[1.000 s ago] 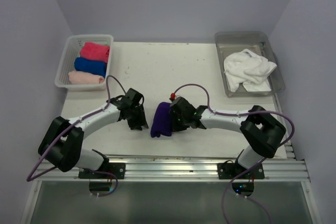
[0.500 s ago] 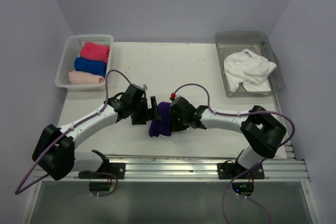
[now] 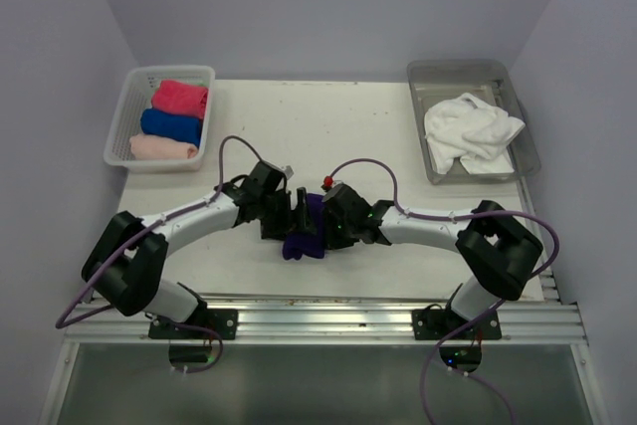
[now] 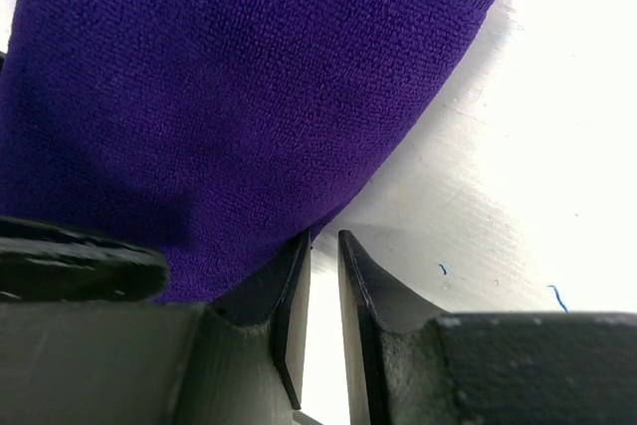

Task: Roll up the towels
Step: Place the rolled towel into the container

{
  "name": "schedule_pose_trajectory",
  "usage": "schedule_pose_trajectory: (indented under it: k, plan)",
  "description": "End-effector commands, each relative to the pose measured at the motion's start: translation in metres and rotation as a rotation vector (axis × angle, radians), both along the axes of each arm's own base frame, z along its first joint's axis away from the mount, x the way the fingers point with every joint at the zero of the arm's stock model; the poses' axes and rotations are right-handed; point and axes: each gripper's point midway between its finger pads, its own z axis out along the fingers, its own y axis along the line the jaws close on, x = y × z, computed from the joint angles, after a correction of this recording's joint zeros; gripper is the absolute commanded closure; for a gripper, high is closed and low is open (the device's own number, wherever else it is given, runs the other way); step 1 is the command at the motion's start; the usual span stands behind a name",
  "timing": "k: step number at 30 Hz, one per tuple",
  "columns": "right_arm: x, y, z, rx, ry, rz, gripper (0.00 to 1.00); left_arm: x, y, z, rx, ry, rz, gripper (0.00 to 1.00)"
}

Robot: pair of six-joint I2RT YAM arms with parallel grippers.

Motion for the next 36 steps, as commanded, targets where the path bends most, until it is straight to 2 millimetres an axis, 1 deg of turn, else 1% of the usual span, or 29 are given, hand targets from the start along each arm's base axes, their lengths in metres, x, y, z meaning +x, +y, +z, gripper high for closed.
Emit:
schedule_pose_trajectory:
  k: [1, 3, 6, 10, 14, 17, 19, 20, 22, 23, 26, 27, 28, 29, 30, 31, 33, 34, 35, 36]
  plan:
    - [0.001, 0.005, 0.011, 0.036, -0.022, -0.008, 0.78, 0.001, -0.018, 0.008, -0.07, -0.031, -0.069, 0.12]
    - [0.002, 0.005, 0.011, 0.035, -0.023, -0.009, 0.78, -0.002, -0.022, 0.007, -0.064, -0.02, -0.079, 0.14]
    - [0.002, 0.006, 0.011, 0.035, -0.023, -0.009, 0.78, -0.005, -0.024, 0.001, -0.043, -0.001, -0.096, 0.15]
    - [0.003, 0.007, 0.012, 0.038, -0.023, -0.008, 0.78, -0.012, -0.023, -0.014, -0.009, 0.038, -0.109, 0.17]
    - [0.003, 0.007, 0.011, 0.039, -0.022, -0.007, 0.78, -0.011, -0.026, -0.018, -0.017, 0.048, -0.094, 0.21]
    - [0.003, 0.009, 0.011, 0.042, -0.021, -0.007, 0.78, -0.012, -0.03, -0.022, -0.031, 0.07, -0.089, 0.25]
    - [0.003, 0.008, 0.012, 0.042, -0.022, -0.007, 0.78, -0.012, -0.033, -0.023, -0.045, 0.075, -0.089, 0.3]
    - [0.003, 0.008, 0.012, 0.041, -0.023, -0.008, 0.78, -0.011, -0.034, -0.023, -0.046, 0.075, -0.084, 0.34]
    - [0.004, 0.006, 0.013, 0.038, -0.031, -0.014, 0.78, -0.008, -0.035, -0.019, -0.048, 0.063, -0.081, 0.4]
    - [0.003, 0.005, 0.013, 0.036, -0.032, -0.015, 0.78, -0.006, -0.034, -0.017, -0.045, 0.058, -0.078, 0.46]
    - [0.004, -0.001, 0.019, 0.032, -0.055, -0.03, 0.78, 0.001, -0.033, -0.006, -0.053, 0.024, -0.067, 0.55]
    - [0.005, -0.004, 0.023, 0.039, -0.066, -0.037, 0.78, 0.003, -0.033, 0.002, -0.064, 0.006, -0.063, 0.55]
    - [0.004, -0.005, 0.026, 0.046, -0.075, -0.038, 0.78, 0.006, -0.031, 0.005, -0.063, -0.003, -0.061, 0.55]
    - [0.006, -0.008, 0.028, 0.044, -0.091, -0.049, 0.78, 0.01, -0.028, 0.008, -0.061, -0.015, -0.056, 0.56]
    - [0.004, -0.012, 0.027, 0.044, -0.093, -0.055, 0.77, 0.014, -0.026, 0.016, -0.066, -0.03, -0.053, 0.58]
    - [0.005, -0.014, 0.038, 0.065, -0.119, -0.067, 0.76, 0.017, -0.026, 0.02, -0.07, -0.043, -0.053, 0.6]
    - [0.006, -0.026, 0.042, 0.051, -0.148, -0.093, 0.74, 0.023, -0.024, 0.03, -0.083, -0.066, -0.044, 0.62]
    - [0.007, -0.028, 0.053, 0.066, -0.174, -0.105, 0.73, 0.025, -0.024, 0.033, -0.085, -0.072, -0.044, 0.63]
    - [0.006, -0.036, 0.052, 0.048, -0.177, -0.116, 0.71, 0.03, -0.025, 0.039, -0.093, -0.086, -0.039, 0.66]
    - [0.009, -0.042, 0.055, 0.032, -0.201, -0.139, 0.7, 0.031, -0.024, 0.042, -0.095, -0.087, -0.037, 0.67]
